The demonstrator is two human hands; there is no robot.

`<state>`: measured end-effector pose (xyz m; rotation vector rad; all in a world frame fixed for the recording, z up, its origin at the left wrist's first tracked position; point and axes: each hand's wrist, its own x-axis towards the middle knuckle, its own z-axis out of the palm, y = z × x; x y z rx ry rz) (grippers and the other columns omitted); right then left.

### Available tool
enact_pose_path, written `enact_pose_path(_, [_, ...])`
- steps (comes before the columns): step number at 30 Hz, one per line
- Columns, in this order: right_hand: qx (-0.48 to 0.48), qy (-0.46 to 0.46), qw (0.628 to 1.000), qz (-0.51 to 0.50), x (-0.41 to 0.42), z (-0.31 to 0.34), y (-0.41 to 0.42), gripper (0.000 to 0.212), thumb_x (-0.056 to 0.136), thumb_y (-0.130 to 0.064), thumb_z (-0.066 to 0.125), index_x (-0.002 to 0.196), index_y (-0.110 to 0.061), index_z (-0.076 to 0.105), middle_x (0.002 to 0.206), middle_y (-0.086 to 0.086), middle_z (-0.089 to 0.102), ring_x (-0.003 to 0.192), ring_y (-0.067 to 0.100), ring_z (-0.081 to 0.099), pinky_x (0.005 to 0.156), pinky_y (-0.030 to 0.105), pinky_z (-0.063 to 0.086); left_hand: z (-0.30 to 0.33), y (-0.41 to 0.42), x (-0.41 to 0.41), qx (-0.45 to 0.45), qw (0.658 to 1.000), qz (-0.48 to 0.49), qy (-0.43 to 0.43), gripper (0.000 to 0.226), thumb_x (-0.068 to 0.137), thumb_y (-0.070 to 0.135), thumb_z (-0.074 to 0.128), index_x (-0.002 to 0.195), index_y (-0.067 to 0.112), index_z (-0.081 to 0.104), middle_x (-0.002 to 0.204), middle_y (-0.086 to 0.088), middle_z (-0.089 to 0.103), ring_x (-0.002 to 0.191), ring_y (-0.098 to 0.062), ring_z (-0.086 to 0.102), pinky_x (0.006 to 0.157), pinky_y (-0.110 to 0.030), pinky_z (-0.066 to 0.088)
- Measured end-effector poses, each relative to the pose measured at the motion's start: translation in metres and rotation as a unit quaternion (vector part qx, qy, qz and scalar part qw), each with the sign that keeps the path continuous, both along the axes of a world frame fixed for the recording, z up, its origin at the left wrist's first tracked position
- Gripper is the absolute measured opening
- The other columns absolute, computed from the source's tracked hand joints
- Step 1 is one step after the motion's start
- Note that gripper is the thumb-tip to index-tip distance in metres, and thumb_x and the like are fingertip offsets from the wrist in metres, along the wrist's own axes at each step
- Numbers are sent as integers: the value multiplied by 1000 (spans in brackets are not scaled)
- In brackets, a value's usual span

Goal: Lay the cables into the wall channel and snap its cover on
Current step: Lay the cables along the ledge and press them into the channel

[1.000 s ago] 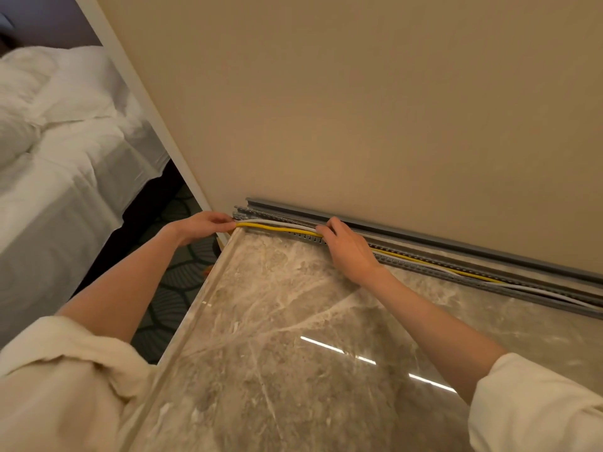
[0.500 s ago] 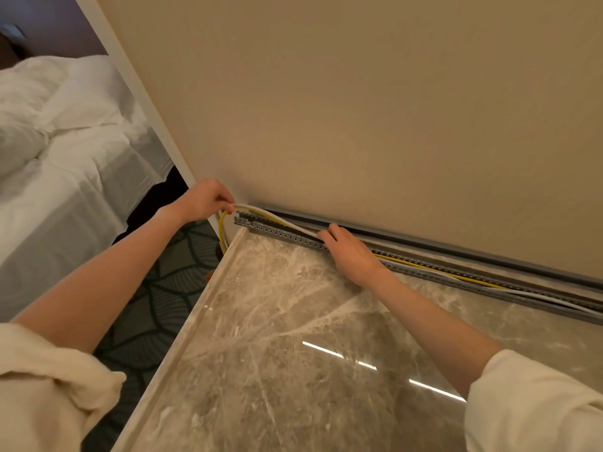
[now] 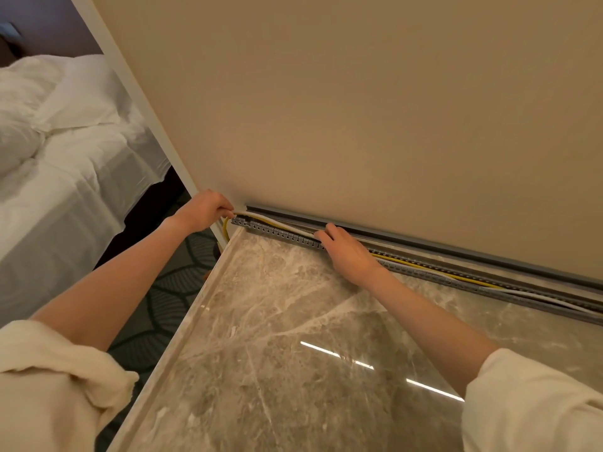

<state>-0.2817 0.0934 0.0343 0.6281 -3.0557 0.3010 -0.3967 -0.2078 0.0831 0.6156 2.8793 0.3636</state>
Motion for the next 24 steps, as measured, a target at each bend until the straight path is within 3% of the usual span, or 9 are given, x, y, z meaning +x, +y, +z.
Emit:
enact_pose_path(7, [-12,15,1000,5,4,-1,1,51,83,11,49,131,-6,40,121,15,45,97,26,48,68,31,38,-3,-1,1,47,997,50,35,15,80,17,70,88,4,73,90,-11,73,79,-19,63,75,-30,47])
enact_pose_path(11, [-14,17,1000,5,5,0,0,57,81,11,55,132,-4,37,115,16,44,84,23,49,61,30,42,-10,8,12,95,988,80,93,11,84,10,64,92,4,68,91,-13,72,86,-26,66,80,-36,51])
enact_pose_path(16, [3,28,999,16,5,-2,2,55,81,9,55,131,-5,37,115,15,43,76,16,39,56,27,37,-19,22,32,75,985,8,157,15,87,14,61,97,6,69,98,-11,67,89,-24,61,78,-38,51])
enact_pose_path(18, [24,23,999,34,4,-7,3,42,89,-4,52,129,-5,39,110,10,47,75,15,41,59,28,37,-27,26,39,61,985,-16,163,20,88,16,59,103,6,67,101,-11,65,92,-25,60,80,-37,51])
enact_pose_path(20, [-31,9,999,3,5,-8,3,33,96,-27,43,124,-9,43,94,-4,49,75,14,43,66,30,36,-35,25,45,59,984,-6,166,24,87,17,58,107,6,65,106,-11,64,97,-25,59,83,-38,51])
enact_pose_path(21, [-37,11,999,-15,6,-6,3,35,95,-25,46,126,-8,45,93,-4,49,78,16,45,67,31,36,-38,24,48,55,984,0,168,25,87,17,58,108,6,65,108,-11,63,100,-26,58,84,-39,52])
enact_pose_path(24, [13,35,999,-11,13,-7,-3,55,83,5,56,136,-4,42,111,16,51,93,28,50,64,32,36,-42,26,57,29,983,-7,181,30,85,16,59,112,3,64,113,-14,62,106,-29,56,93,-41,48])
